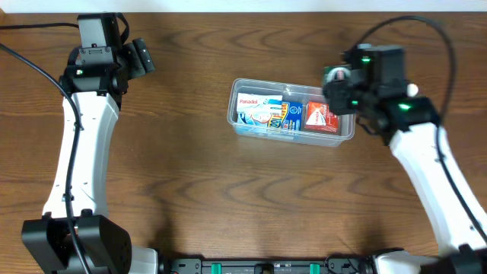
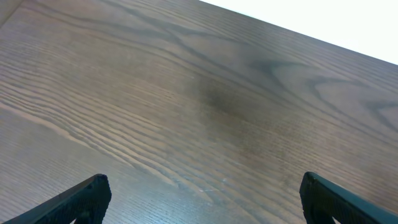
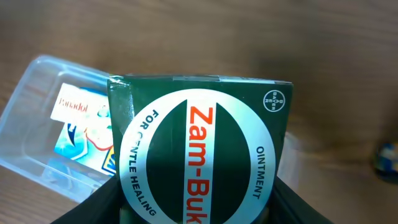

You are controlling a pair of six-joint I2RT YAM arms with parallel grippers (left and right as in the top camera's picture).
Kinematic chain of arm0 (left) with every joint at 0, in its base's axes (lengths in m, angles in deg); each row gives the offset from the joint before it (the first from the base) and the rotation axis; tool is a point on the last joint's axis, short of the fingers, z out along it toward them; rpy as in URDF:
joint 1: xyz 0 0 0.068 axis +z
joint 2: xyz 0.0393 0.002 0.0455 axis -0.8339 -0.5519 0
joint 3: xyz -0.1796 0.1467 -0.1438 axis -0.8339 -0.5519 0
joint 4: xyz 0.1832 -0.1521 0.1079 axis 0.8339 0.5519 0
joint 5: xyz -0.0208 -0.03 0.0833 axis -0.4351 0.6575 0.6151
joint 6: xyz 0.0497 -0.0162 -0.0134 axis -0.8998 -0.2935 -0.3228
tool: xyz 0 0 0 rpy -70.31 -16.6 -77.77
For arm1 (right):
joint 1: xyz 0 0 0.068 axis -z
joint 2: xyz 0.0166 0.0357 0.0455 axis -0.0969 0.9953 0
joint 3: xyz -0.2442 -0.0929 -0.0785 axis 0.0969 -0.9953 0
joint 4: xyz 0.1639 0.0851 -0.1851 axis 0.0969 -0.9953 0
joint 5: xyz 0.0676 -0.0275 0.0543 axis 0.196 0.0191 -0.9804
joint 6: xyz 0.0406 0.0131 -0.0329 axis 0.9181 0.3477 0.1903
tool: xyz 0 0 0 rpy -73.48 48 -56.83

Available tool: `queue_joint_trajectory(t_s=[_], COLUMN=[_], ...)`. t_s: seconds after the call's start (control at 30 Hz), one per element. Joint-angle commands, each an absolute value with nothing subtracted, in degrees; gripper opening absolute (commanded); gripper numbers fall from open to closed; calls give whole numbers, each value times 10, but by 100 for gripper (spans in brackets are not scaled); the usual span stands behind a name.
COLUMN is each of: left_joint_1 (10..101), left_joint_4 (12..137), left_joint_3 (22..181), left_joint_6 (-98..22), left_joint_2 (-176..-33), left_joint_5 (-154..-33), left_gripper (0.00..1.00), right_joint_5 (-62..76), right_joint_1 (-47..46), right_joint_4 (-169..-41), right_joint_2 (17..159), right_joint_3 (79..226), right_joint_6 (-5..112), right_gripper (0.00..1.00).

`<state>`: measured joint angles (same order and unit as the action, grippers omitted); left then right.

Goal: Pack container
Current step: 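Carry the Zam-Buk box left over the container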

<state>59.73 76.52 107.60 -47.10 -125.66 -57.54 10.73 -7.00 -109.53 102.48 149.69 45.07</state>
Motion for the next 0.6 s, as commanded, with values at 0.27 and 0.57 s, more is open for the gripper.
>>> queue_joint_trajectory(t_s=[0.27, 0.57], left_joint_1=[599, 599], left_joint_4=[767, 767], left_joint_3=[1086, 1086], left_joint_6=[-462, -462], left_joint_2=[-1248, -1248], left_joint_5=[-574, -574], left_gripper=[98, 98], right_joint_5=[134, 152], right_joint_1=[-123, -149], right_joint_4=[-1049, -1026], right_joint_2=[1157, 1213], right_joint_3=[1498, 1498], right_joint_6=[483, 523], right_gripper=[34, 34])
